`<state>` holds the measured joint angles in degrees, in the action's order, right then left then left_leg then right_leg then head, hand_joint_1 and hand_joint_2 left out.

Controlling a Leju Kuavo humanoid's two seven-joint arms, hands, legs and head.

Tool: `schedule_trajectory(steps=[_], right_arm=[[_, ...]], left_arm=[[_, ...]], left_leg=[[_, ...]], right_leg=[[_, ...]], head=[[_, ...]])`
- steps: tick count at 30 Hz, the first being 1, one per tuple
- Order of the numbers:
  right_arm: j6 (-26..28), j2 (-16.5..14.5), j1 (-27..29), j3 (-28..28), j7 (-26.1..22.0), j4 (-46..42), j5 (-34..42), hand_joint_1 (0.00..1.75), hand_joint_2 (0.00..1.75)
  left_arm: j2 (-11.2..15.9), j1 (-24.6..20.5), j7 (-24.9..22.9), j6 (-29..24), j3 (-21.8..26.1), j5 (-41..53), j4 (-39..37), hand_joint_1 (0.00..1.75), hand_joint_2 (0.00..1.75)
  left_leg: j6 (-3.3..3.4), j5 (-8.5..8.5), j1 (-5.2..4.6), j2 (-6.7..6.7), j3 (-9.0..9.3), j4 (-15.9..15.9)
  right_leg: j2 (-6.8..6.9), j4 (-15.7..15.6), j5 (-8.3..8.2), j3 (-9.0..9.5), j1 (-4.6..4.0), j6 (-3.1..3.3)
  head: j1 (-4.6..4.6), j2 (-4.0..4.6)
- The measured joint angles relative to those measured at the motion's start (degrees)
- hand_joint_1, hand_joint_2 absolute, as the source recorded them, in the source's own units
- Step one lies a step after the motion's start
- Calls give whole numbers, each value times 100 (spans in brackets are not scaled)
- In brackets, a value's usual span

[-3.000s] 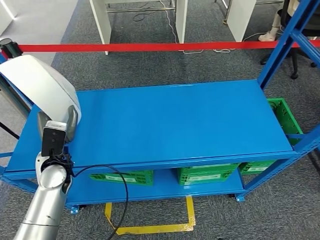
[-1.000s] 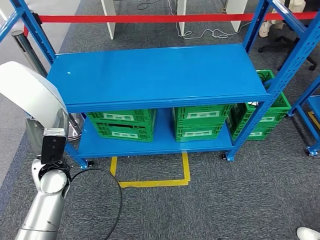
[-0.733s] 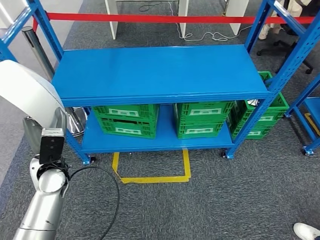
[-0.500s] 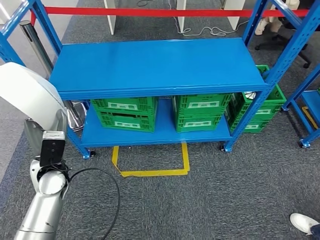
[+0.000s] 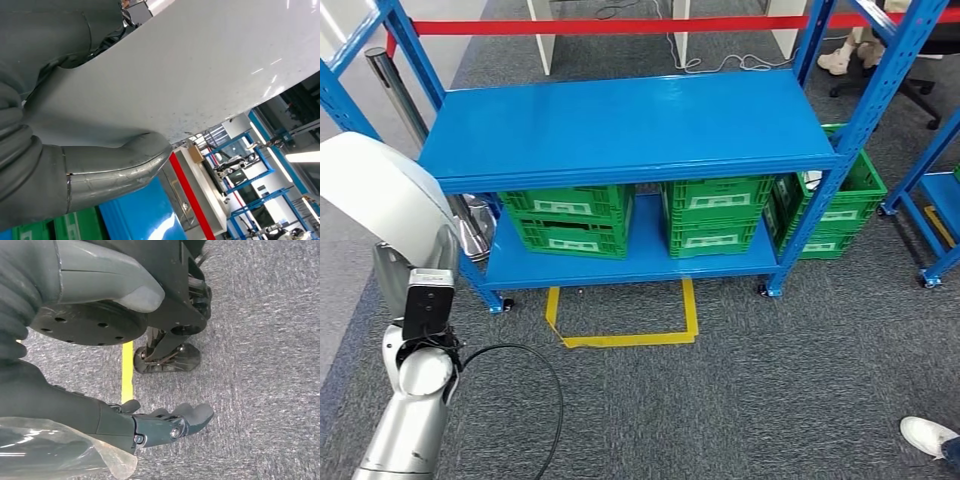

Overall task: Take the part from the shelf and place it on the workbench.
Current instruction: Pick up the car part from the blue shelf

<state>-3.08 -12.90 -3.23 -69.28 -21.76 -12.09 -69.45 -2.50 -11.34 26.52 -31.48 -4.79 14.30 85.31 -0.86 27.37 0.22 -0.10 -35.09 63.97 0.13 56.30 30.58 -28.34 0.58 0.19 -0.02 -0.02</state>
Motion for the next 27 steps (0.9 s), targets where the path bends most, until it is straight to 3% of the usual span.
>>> schedule_trajectory(steps=[2, 4, 6, 8, 10, 11, 12, 14, 16, 18, 20, 22, 25, 27], right_arm=[[-37, 0, -5, -8, -26, 0, -4, 0, 175], [-71, 0, 0, -16, -47, 0, -5, 0, 175], [-86, 0, 5, -21, -61, -1, -7, 0, 175], [-107, 1, 2, -22, -79, -1, -1, 0, 175], [-151, 5, 7, -26, -105, -2, 18, 0, 175], [-175, 8, 12, -28, -116, -2, 32, 0, 175], [-197, 11, 16, -31, -124, -2, 48, 0, 175], [-226, 15, 17, -37, -133, -3, 79, 0, 175], [-241, 20, 18, -44, -139, -4, 100, 0, 175], [-246, 26, 23, -62, -143, -4, 110, 0, 175], [-248, 27, 32, -76, -144, -4, 115, 0, 175], [-248, 28, 39, -84, -149, -7, 125, 0, 175], [-242, 31, 36, -114, -154, -11, 156, 0, 175], [-239, 32, 36, -134, -154, -11, 185, 0, 175]], left_arm=[[1, -2, 7, 6, -1, 4, 15, 175, 175], [-1, -1, 10, 10, -2, 11, 31, 175, 175], [-4, -6, 11, 14, -1, 18, 44, 175, 175], [-8, -13, 14, 20, 1, 23, 52, 175, 175], [-9, -4, 16, 32, 2, 28, 52, 175, 175], [-8, 4, 17, 39, 2, 32, 52, 175, 175], [-8, 8, 19, 45, 2, 37, 52, 175, 175], [-7, 4, 25, 50, 2, 44, 52, 175, 175], [-9, -13, 30, 52, 2, 49, 52, 175, 175], [-22, -45, 41, 61, 2, 58, 52, 175, 175], [-34, -63, 58, 68, 2, 72, 52, 175, 175], [-34, -80, 79, 67, 2, 95, 54, 175, 175], [-48, -160, 97, 66, -20, 145, 52, 175, 175], [-52, -205, 97, 63, -36, 163, 52, 175, 175]], left_leg=[[39, -88, -24, 9, 244, -469], [67, -66, -35, 12, 256, -572], [130, -68, -12, 3, 267, -671], [204, -85, 5, -6, 269, -740], [240, -95, -3, 2, 247, -743], [244, -97, -7, 15, 240, -739], [247, -99, -10, 38, 237, -732], [245, -99, -13, 108, 237, -712], [225, -103, -20, 194, 207, -676], [158, -139, -15, 292, 115, -631], [75, -176, 2, 376, 35, -608], [9, -52, 1, 287, -56, -434], [-67, 471, 22, 87, -462, 554], [-84, 583, 38, 61, -615, 983]], right_leg=[[-6, 18, -8, -36, -9, -46], [-7, 19, -29, -71, -9, -108], [-8, 96, 62, -152, -8, -165], [-11, 554, 344, -386, -5, -202], [-11, 1321, 640, -750, 0, -221], [-11, 1583, 685, -885, 1, -228], [-12, 1643, 621, -927, 1, -230], [-51, 1129, 231, -704, 3, -213], [-257, 429, -68, -366, 20, -178], [-395, 143, -87, -232, 27, -152], [-310, 98, -85, -233, 29, -117], [-197, 71, -115, -227, 49, -67], [-1, 62, -121, -220, 52, -25], [126, 65, -117, -218, 49, -22]], head=[[-3, 0], [-5, 0], [-13, 0], [-29, 0], [-36, 0], [-36, 0], [-35, 0], [-34, 0], [-30, 0], [-26, 0], [-29, 0], [-6, 0], [34, 0], [36, 0]])
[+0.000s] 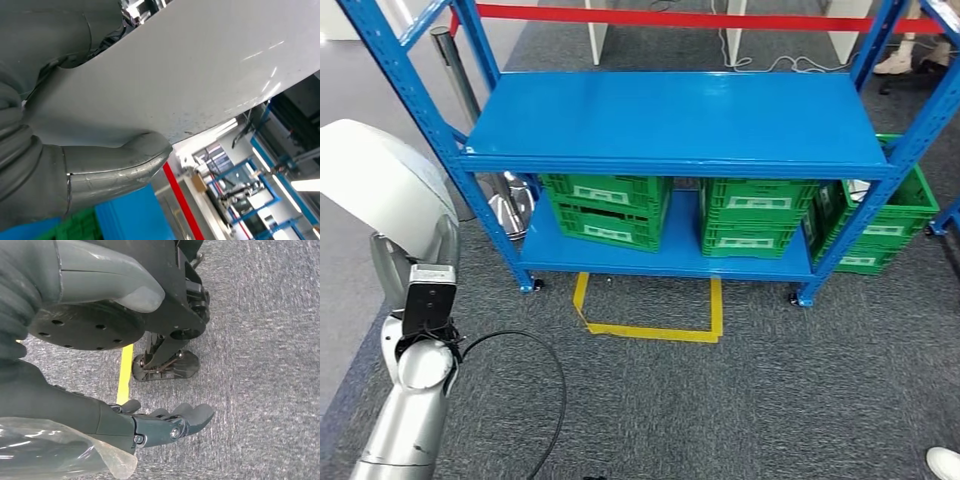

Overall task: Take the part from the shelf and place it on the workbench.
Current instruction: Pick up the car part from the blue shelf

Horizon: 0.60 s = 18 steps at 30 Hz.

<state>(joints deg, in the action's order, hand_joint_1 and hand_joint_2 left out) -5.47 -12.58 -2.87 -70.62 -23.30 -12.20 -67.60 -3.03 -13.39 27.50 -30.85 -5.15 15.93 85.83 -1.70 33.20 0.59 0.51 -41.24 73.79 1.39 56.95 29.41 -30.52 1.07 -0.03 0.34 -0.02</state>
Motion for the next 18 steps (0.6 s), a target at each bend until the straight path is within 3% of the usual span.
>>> schedule_trajectory(steps=[1, 2, 4, 6, 8, 9, 11, 12, 14, 15, 16, 18], right_arm=[[1, 0, -1, -10, 0, 0, 10, 0, 175], [1, 0, -4, -21, 0, 0, 16, 0, 175], [0, 0, -9, -37, 0, 0, 22, 0, 175], [-2, 1, -7, -43, 0, -1, 24, 0, 175], [-4, 1, -5, -48, 0, -1, 24, 0, 175], [-5, 1, -6, -51, -1, -1, 24, 0, 175], [-8, 1, -8, -56, -4, -2, 24, 0, 175], [-8, 2, -5, -60, -5, -2, 24, 0, 175], [-8, 5, 7, -69, -7, -2, 24, 0, 175], [-8, 7, 12, -74, -7, -2, 24, 0, 175], [-8, 7, 14, -77, -7, -2, 24, 0, 175], [-8, 8, 13, -78, -7, -2, 24, 0, 175]], left_arm=[[0, -22, 0, -3, -3, 1, 1, 175, 175], [-1, -49, -1, -5, -5, 1, 2, 175, 175], [-4, -118, -2, -8, -13, 2, 10, 175, 175], [-10, -182, -2, -9, -33, 3, 22, 175, 175], [-5, -191, -2, -13, -48, 3, 31, 175, 175], [1, -183, -2, -16, -49, 3, 39, 175, 175], [5, -185, -3, -23, -48, 1, 56, 175, 175], [2, -184, -4, -27, -48, 0, 62, 175, 175], [-1, -158, -8, -29, -49, -3, 66, 175, 175], [1, -139, -11, -29, -49, -4, 66, 175, 175], [2, -125, -15, -29, -49, -5, 66, 175, 175], [3, -116, -19, -30, -49, -6, 69, 175, 175]], left_leg=[[2, -99, 3, -16, 64, -89], [12, -277, 4, -58, 222, -376], [50, -591, -30, -285, 605, -1128], [109, -657, -77, -446, 775, -1522], [176, -640, -90, -361, 758, -1570], [207, -654, -82, -299, 752, -1583], [276, -684, -63, -182, 751, -1610], [299, -692, -62, -121, 747, -1611], [328, -699, -78, 11, 737, -1609], [333, -702, -87, 84, 734, -1606], [336, -704, -94, 164, 734, -1601], [333, -702, -94, 324, 733, -1576]], right_leg=[[59, 2, 4, 5, 0, -2], [117, 3, 10, 15, 0, -7], [222, 13, 36, 36, -22, -35], [330, 28, 58, 32, -63, -73], [439, 29, 76, 30, -77, -114], [401, 54, 119, 15, -66, -139], [150, 392, 360, -142, -44, -175], [2, 743, 544, -313, -42, -177], [-114, 1504, 825, -693, -48, -166], [-127, 1698, 832, -810, -52, -155], [-139, 1649, 713, -813, -54, -139], [-281, 1006, 282, -552, -47, -99]], head=[[0, 0], [0, 0], [2, 0], [-2, 0], [-3, 0], [-3, 0], [-9, 0], [-14, 0], [-16, 0], [-14, 0], [-13, 0], [-14, 0]])
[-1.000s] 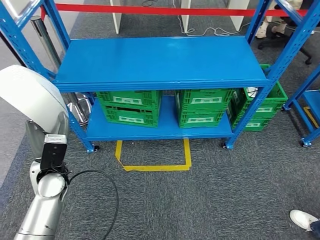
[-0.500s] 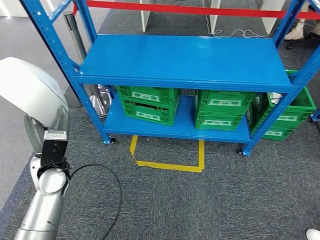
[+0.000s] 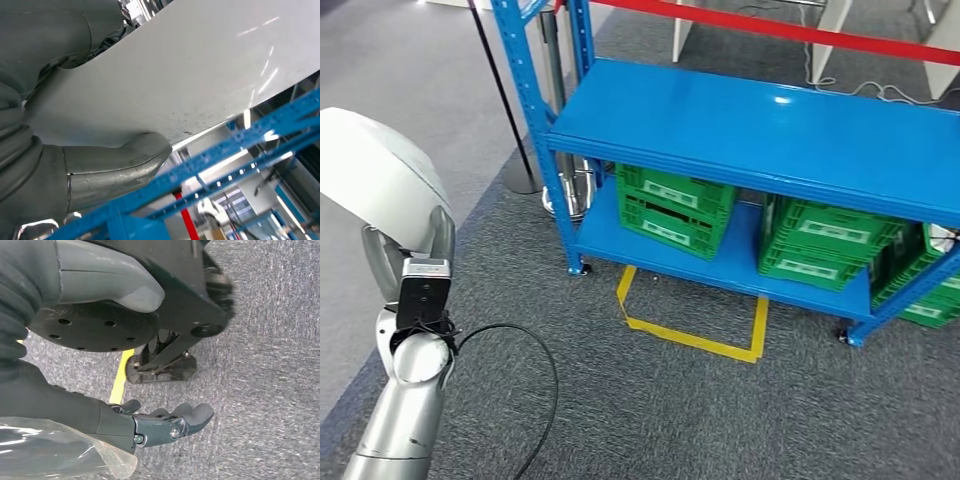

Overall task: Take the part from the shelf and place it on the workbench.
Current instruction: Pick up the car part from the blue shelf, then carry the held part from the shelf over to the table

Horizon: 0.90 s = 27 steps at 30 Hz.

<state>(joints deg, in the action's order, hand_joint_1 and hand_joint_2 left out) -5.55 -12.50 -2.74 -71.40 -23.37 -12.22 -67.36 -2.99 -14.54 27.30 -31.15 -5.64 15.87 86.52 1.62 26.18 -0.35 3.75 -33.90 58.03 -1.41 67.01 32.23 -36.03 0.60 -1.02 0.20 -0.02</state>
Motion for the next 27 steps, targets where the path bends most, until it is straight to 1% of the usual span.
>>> schedule_trajectory(steps=[1, 2, 3, 4, 5, 6, 7, 8, 9, 10, 11, 12, 13, 14, 15, 16, 17, 18, 19, 20, 21, 22, 23, 24, 25, 26, 27], right_arm=[[0, 2, -1, -1, 0, 0, 0, 0, 175], [0, 3, -3, -1, -1, 0, 1, 0, 175], [0, 5, -3, -1, 0, 0, 2, 0, 175], [0, 7, -3, -1, 0, 0, 4, 0, 175], [0, 7, -3, -1, 0, 0, 7, 0, 175], [0, 8, -2, -1, 1, -1, 11, 0, 175], [0, 9, -2, -2, -1, -2, 14, 0, 175], [-1, 9, -1, -2, -1, -3, 16, 0, 175], [-2, 10, 1, -3, 0, -4, 17, 0, 175], [-3, 11, 3, -4, 1, -5, 17, 0, 175], [-4, 11, 6, -4, 2, -7, 17, 0, 175], [-5, 12, 9, -5, 2, -7, 17, 0, 175], [-7, 13, 9, -5, 2, -8, 17, 0, 175], [-12, 13, 7, -5, 2, -9, 18, 0, 175], [-19, 13, 3, -5, 2, -9, 17, 0, 175], [-28, 13, -3, -5, 2, -9, 17, 0, 175], [-35, 13, -7, -5, 1, -9, 17, 0, 175], [-40, 13, -8, -5, 0, -9, 17, 0, 175], [-44, 13, -9, -5, -1, -9, 17, 0, 175], [-45, 13, -11, -5, -2, -9, 17, 0, 175], [-46, 13, -15, -5, -2, -9, 17, 0, 175], [-46, 13, -21, -5, -3, -9, 16, 0, 175], [-46, 13, -25, -5, -3, -9, 16, 0, 175], [-46, 13, -23, -5, -4, -9, 16, 0, 175], [-46, 13, -17, -5, -4, -9, 15, 0, 175], [-46, 14, -8, -6, -4, -9, 15, 0, 175], [-46, 14, -1, -6, -3, -9, 14, 0, 175]], left_arm=[[0, -4, -1, -2, 0, 0, 3, 175, 175], [-2, -9, -1, -4, 0, -1, 8, 175, 175], [-3, -11, -2, -7, 0, -1, 11, 175, 175], [-4, -8, -2, -8, 0, -2, 15, 175, 175], [-3, -2, -3, -9, 0, -3, 19, 175, 175], [3, 8, -3, -10, 0, -3, 22, 175, 175], [8, 8, -3, -14, 0, -3, 26, 175, 175], [11, 1, -3, -16, -3, -2, 27, 175, 175], [10, -5, -3, -19, -11, -1, 28, 175, 175], [7, -11, -3, -20, -21, -1, 28, 175, 175], [3, -10, -3, -19, -33, 0, 28, 175, 175], [2, -4, -3, -19, -41, 0, 28, 175, 175], [2, -1, -3, -19, -45, 0, 28, 175, 175], [2, -1, -3, -19, -46, 0, 28, 175, 175], [2, -2, -3, -19, -46, 0, 34, 175, 175], [2, -8, -3, -19, -47, 0, 43, 175, 175], [2, -24, -3, -19, -50, 0, 51, 175, 175], [2, -41, -3, -18, -57, 0, 61, 175, 175], [3, -57, -3, -18, -63, 0, 66, 175, 175], [6, -68, -3, -17, -69, 0, 68, 175, 175], [10, -68, -3, -17, -73, 1, 72, 175, 175], [16, -73, -3, -19, -76, 1, 78, 175, 175], [19, -86, -3, -20, -81, 1, 83, 175, 175], [15, -97, -3, -21, -89, 1, 87, 175, 175], [11, -108, -3, -22, -98, 1, 90, 175, 175], [5, -107, -3, -19, -107, 0, 90, 175, 175], [2, -97, -3, -16, -115, 0, 89, 175, 175]], left_leg=[[-11, 3, -4, 73, -14, 23], [-28, 2, 0, 138, -42, 49], [-58, -8, 12, 204, -77, 66], [-97, -28, 25, 275, -111, 71], [-136, -51, 42, 351, -135, 67], [-174, -49, 45, 356, -155, 75], [-206, 4, 39, 276, -192, 146], [-235, 122, 30, 134, -270, 326], [-263, 298, 30, -52, -399, 630], [-290, 487, 38, -190, -562, 1012], [-311, 635, 52, -268, -715, 1372], [-323, 696, 66, -306, -806, 1603], [-327, 651, 75, -327, -804, 1631], [-321, 507, 81, -351, -690, 1433], [-304, 307, 76, -420, -492, 1064], [-279, 160, 50, -566, -282, 670], [-245, 59, 13, -701, -115, 332], [-210, 20, -24, -808, -23, 127], [-182, 36, -58, -847, -7, 56], [-149, 22, -72, -789, -22, 26], [-114, 2, -63, -722, -23, 3], [-77, -20, -51, -655, -17, -28], [-36, -44, -33, -591, -9, -58], [-5, -60, -16, -527, 0, -77], [12, -66, -12, -455, -4, -80], [23, -69, -10, -379, -8, -78], [24, -70, -10, -300, -8, -77]], right_leg=[[-164, -368, -165, 166, 15, 17], [-307, -636, -245, 295, 29, 25], [-412, -781, -262, 367, 34, 30], [-426, -814, -246, 396, 30, 34], [-362, -836, -250, 411, 24, 47], [-282, -851, -265, 421, 25, 69], [-201, -869, -279, 436, 33, 90], [-113, -889, -288, 451, 40, 113], [-19, -898, -289, 463, 39, 129], [68, -898, -283, 467, 30, 142], [162, -896, -276, 468, 21, 153], [250, -895, -269, 470, 14, 159], [331, -894, -263, 473, 9, 162], [406, -893, -255, 483, 4, 160], [474, -893, -243, 497, 0, 155], [536, -893, -230, 510, -9, 147], [596, -890, -215, 518, -24, 133], [658, -890, -206, 523, -38, 117], [724, -893, -199, 524, -49, 98], [796, -896, -193, 528, -56, 76], [820, -893, -170, 518, -45, 50], [735, -844, -114, 495, -31, 27], [590, -689, -4, 424, -19, 7], [409, -407, 156, 289, -6, -7], [254, -22, 331, 112, -3, -13], [187, 376, 477, -89, -2, -19], [161, 661, 538, -248, -2, -25]], head=[[2, 0], [4, 0], [7, 0], [8, 0], [9, 0], [9, 0], [23, 0], [39, 0], [54, 0], [69, 0], [71, 0], [72, 0], [72, 0], [73, 0], [72, 0], [71, 0], [72, 0], [67, 0], [65, 0], [64, 0], [62, 0], [63, 0], [56, 0], [44, 0], [32, 0], [21, 0], [17, 0]])
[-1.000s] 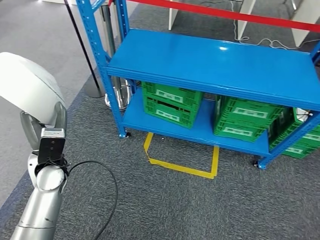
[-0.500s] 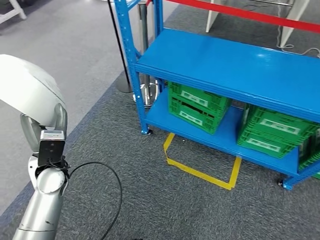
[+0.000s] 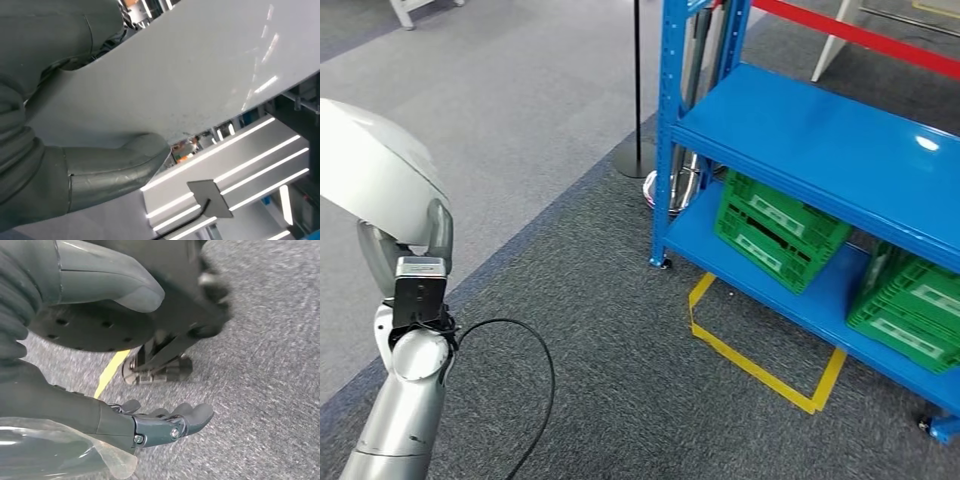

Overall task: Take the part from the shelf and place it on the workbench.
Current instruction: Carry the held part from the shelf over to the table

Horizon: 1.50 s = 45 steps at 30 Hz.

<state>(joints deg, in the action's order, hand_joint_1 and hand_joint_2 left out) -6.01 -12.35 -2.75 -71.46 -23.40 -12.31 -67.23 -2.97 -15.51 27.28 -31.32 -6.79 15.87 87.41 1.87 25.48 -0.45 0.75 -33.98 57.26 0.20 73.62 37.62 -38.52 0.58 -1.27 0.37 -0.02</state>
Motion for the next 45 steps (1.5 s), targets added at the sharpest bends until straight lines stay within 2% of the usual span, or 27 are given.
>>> schedule_trajectory(steps=[1, 2, 3, 5, 7, 8, 10, 12, 14, 16, 17, 18, 19, 21, 23, 25, 27, 32, 34, 36, 37, 38, 40, 41, 42, 43, 45], right_arm=[[0, 1, 3, -1, 1, 0, -1, 0, 175], [0, 1, 4, 0, 2, 0, -3, 0, 175], [0, 1, 3, 1, 2, 0, -4, 0, 175], [0, 1, 3, 1, 3, 0, -5, 0, 175], [0, 1, 1, 1, 3, 0, -7, 0, 175], [0, 1, -1, 1, 4, 0, -8, 0, 175], [-2, 0, -5, 0, 5, 0, -11, 0, 175], [-9, 1, -4, -2, 5, -2, -15, 0, 175], [-17, 3, 2, -2, 5, -4, -21, 0, 175], [-20, 4, 14, -3, 4, -4, -32, 0, 175], [-20, 4, 16, -3, 3, -4, -39, 0, 175], [-21, 5, 16, -3, -2, -4, -44, 0, 175], [-23, 5, 12, -3, -10, -4, -50, 0, 175], [-32, 4, 1, -2, -31, -4, -59, 0, 175], [-45, 3, -1, -1, -43, -4, -73, 0, 175], [-57, 2, -3, -1, -49, -4, -87, 0, 175], [-63, 1, -8, -1, -51, -4, -98, 0, 175], [-63, 1, -9, -1, -51, -4, -101, 0, 175], [-63, 2, -12, -1, -52, -4, -101, 0, 175], [-63, 2, -17, 0, -60, -4, -104, 0, 175], [-63, 2, -12, 1, -63, -4, -108, 0, 175], [-62, 2, -5, 2, -70, -4, -113, 0, 175], [-58, 3, 14, 5, -78, -3, -121, 0, 175], [-56, 3, 17, 5, -81, -3, -122, 0, 175], [-55, 2, 19, 6, -82, -3, -122, 0, 175], [-54, 1, 19, 5, -84, -4, -122, 0, 175], [-52, 0, 22, 5, -85, -7, -121, 0, 175]], left_arm=[[0, 8, -1, 2, -5, 0, -1, 175, 175], [0, 14, -1, 4, -9, 0, -1, 175, 175], [0, 14, -2, 4, -13, 0, -1, 175, 175], [0, 8, -2, 4, -17, 0, -1, 175, 175], [-1, -3, -4, 4, -22, -1, -1, 175, 175], [1, -6, -5, 6, -24, -1, -1, 175, 175], [15, 1, -15, 9, -27, -1, -1, 175, 175], [36, 5, -34, 9, -28, -1, 1, 175, 175], [43, 1, -49, 10, -33, -3, 1, 175, 175], [45, 16, -53, 13, -36, -8, 0, 175, 175], [46, 28, -54, 14, -36, -10, -1, 175, 175], [48, 36, -54, 15, -36, -10, -1, 175, 175], [48, 38, -55, 15, -36, -11, -1, 175, 175], [48, 25, -55, 16, -37, -10, -1, 175, 175], [45, -2, -55, 18, -43, -10, 0, 175, 175], [49, -9, -55, 18, -49, -11, 3, 175, 175], [57, 2, -55, 17, -49, -11, 12, 175, 175], [59, 5, -55, 17, -49, -11, 17, 175, 175], [58, 8, -55, 17, -50, -11, 18, 175, 175], [52, -17, -53, 15, -50, -12, 20, 175, 175], [48, -24, -53, 15, -52, -18, 20, 175, 175], [45, -24, -53, 18, -56, -28, 19, 175, 175], [44, 3, -57, 27, -70, -49, 16, 175, 175], [46, 14, -58, 31, -75, -54, 16, 175, 175], [50, 19, -59, 30, -78, -55, 16, 175, 175], [53, 21, -59, 28, -78, -55, 17, 175, 175], [55, 10, -59, 26, -80, -55, 17, 175, 175]], left_leg=[[-2, -1, 3, 83, 1, 4], [-6, 0, 9, 166, 4, 13], [-16, 4, 19, 248, 6, 30], [-57, 29, 30, 382, -15, 89], [-110, 45, 32, 481, -75, 163], [-140, 36, 38, 535, -107, 182], [-200, 7, 67, 636, -152, 180], [-255, 119, 62, 468, -234, 345], [-298, 434, 51, 146, -480, 919], [-319, 704, 63, 16, -773, 1591], [-315, 713, 66, -4, -827, 1729], [-302, 620, 66, -19, -781, 1655], [-277, 443, 58, -55, -632, 1375], [-206, 136, -10, -312, -250, 627], [-140, 78, -89, -516, -66, 229], [-92, 94, -114, -427, -61, 158], [-49, 61, -90, -315, -24, 86], [-28, 38, -62, -279, 12, 42], [-27, 37, -57, -278, 17, 38], [-5, 25, -45, -214, 25, 27], [11, 23, -40, -129, 27, 24], [4, 36, -24, 57, 24, 51], [-90, 53, 19, 487, -55, 148], [-155, 55, 41, 679, -98, 193], [-202, 58, 42, 688, -146, 227], [-233, 99, 33, 570, -184, 294], [-282, 338, 19, 192, -386, 731]], right_leg=[[-10, 86, -48, -73, 1, -4], [-25, -59, -207, -35, 6, -7], [-72, -384, -431, 95, 17, -12], [-313, -1079, -763, 393, 56, -32], [-505, -1376, -805, 545, 85, -32], [-510, -1396, -787, 567, 77, -19], [-387, -1402, -807, 577, 66, 28], [-250, -1425, -827, 596, 67, 78], [-96, -1439, -823, 611, 51, 116], [69, -1438, -805, 613, 26, 143], [151, -1438, -797, 616, 16, 151], [231, -1438, -787, 624, 6, 158], [306, -1438, -776, 638, -3, 160], [442, -1438, -745, 671, -27, 150], [564, -1440, -723, 678, -53, 124], [706, -1455, -709, 699, -61, 87], [774, -1469, -669, 707, -51, 45], [762, -1469, -638, 685, -43, 26], [734, -1459, -629, 687, -35, 24], [429, -1139, -462, 562, -26, 12], [247, -722, -298, 358, -23, -2], [-15, -675, -370, 290, 2, -30], [-369, -924, -618, 328, 49, -33], [-477, -1315, -833, 496, 75, -14], [-472, -1347, -818, 528, 80, 28], [-392, -1362, -826, 544, 80, 62], [-218, -1386, -820, 575, 74, 120]], head=[[0, 0], [1, 0], [2, 0], [-2, 0], [1, 0], [3, 0], [3, 0], [22, 0], [47, 0], [53, 0], [54, 0], [53, 0], [53, 0], [51, 0], [54, 0], [59, 0], [59, 0], [57, 0], [57, 0], [39, 0], [25, 0], [10, 0], [5, 0], [5, 0], [9, 0], [25, 0], [61, 0]])
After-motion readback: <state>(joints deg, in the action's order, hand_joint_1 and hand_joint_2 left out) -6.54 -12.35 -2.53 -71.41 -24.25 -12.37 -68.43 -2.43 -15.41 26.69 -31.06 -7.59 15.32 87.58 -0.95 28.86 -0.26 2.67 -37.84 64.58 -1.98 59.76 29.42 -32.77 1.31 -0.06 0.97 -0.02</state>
